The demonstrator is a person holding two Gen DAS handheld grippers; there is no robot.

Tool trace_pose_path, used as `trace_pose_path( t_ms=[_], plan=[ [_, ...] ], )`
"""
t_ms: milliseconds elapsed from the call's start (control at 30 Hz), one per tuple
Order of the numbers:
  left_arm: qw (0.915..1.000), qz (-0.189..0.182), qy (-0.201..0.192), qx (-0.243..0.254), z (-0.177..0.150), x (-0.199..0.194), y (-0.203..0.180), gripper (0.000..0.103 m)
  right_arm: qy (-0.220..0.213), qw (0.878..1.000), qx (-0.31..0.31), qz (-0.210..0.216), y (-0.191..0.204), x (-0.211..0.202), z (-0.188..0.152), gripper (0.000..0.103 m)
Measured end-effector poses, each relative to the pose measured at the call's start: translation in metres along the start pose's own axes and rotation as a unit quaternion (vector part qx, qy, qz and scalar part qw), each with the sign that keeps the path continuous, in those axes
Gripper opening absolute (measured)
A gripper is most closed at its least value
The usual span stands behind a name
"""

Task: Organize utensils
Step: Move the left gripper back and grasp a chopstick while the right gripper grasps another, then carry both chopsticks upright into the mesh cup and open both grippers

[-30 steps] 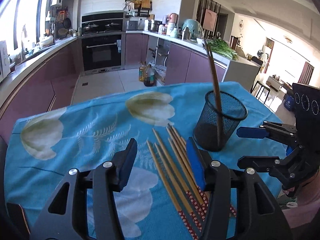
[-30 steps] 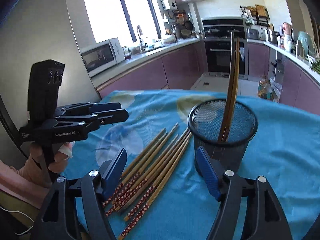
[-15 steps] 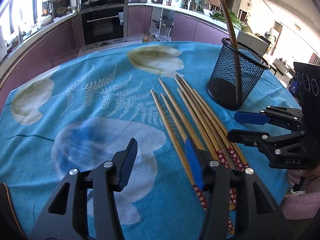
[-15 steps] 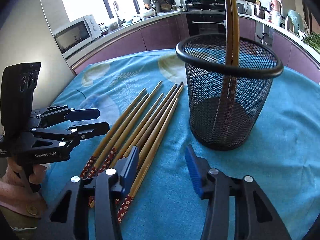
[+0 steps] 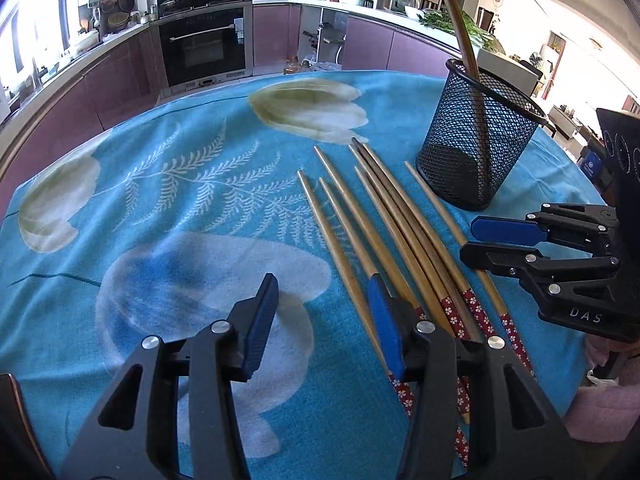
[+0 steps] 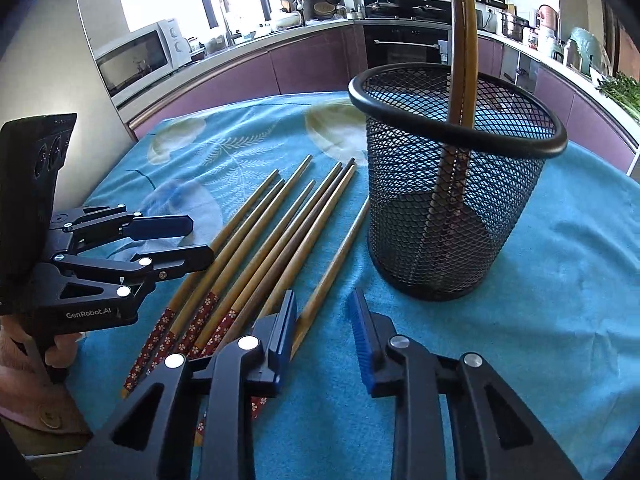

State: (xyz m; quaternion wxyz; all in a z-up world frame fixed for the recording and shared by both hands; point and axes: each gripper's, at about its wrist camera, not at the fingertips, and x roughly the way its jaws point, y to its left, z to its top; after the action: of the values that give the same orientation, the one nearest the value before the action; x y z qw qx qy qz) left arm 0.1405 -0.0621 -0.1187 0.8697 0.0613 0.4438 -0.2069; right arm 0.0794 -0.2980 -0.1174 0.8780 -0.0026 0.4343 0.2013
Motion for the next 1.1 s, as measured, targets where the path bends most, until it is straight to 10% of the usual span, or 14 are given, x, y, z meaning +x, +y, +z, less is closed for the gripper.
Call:
trace_pose_path(
  t_ms=[300, 667, 1100],
  plan=[
    [0.9997, 0.018, 0.0, 0.019, 0.011, 0.013, -0.008, 0.041, -0.005, 1.0, 0.014, -0.006, -0.001, 0.009, 0.007, 0.02],
    [0.9999, 0.008, 0.0, -0.011, 0.011, 0.014, -0.003, 0.01, -0.009, 0.998, 0.049, 0.035, -0.012, 0.004, 0.003, 0.006],
    [0.9996, -0.001, -0.007, -0.026, 0.002, -0.003, -0.001, 0.008, -0.047, 0.995, 0.045, 0.069, -0.013, -0.028, 0.001, 0.006]
  ],
)
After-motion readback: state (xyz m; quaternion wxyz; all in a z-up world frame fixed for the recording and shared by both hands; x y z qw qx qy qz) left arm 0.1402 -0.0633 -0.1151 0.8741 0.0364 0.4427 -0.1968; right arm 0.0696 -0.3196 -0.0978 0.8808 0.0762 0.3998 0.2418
